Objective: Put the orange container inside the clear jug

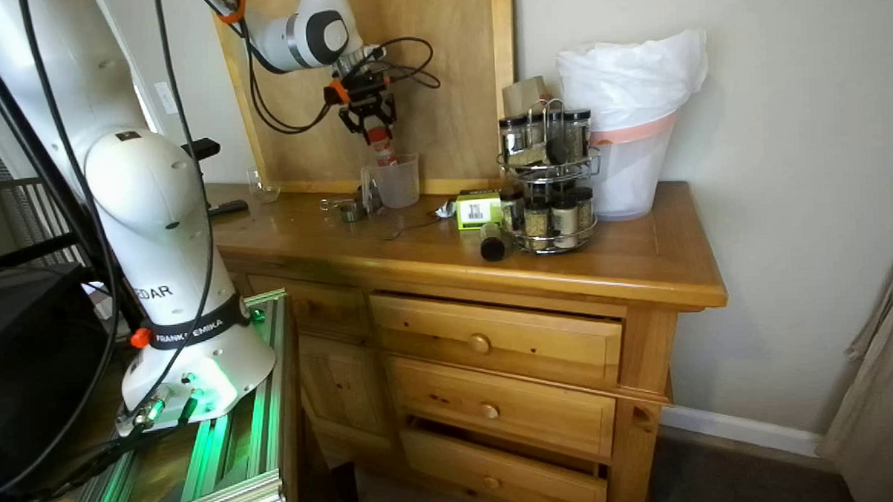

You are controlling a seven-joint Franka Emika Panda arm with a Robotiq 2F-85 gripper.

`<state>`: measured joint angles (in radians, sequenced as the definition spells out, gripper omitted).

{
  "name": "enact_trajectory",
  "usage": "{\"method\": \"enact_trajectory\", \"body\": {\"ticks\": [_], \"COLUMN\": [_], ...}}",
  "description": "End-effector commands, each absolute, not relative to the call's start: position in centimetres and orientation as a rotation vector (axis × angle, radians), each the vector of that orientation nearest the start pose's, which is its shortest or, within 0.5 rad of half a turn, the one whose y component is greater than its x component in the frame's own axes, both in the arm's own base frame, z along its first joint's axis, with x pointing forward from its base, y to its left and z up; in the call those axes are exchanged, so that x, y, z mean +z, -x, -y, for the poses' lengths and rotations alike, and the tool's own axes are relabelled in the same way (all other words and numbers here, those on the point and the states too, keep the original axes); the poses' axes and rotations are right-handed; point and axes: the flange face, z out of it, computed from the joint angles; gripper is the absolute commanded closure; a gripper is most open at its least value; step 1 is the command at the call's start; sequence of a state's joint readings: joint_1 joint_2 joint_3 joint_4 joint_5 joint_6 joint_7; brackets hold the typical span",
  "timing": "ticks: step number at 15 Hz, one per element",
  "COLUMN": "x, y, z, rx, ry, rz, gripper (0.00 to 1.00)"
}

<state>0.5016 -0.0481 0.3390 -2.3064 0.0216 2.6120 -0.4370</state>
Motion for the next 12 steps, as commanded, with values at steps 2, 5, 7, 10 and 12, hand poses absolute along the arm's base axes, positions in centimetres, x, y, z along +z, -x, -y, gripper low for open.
{"method": "enact_trajectory", "body": {"ticks": [2,5,7,10,12], "x": [39.7,38.2,37.0,35.4,34.5], "y": [-35.9,-36.2,-36.5,-36.9,-37.0], "z": [-40.2,-39.9,-40.0,-40.5,-40.9], "rx": [-0.513,-0.481,-0.449,-0.421,-0.411], "ry": [2.447,2.455,2.456,2.443,2.438], "rz": [1.789,1.779,1.766,1.761,1.769], "gripper": [0.42,0.67,0.67,0.67,0.67]}}
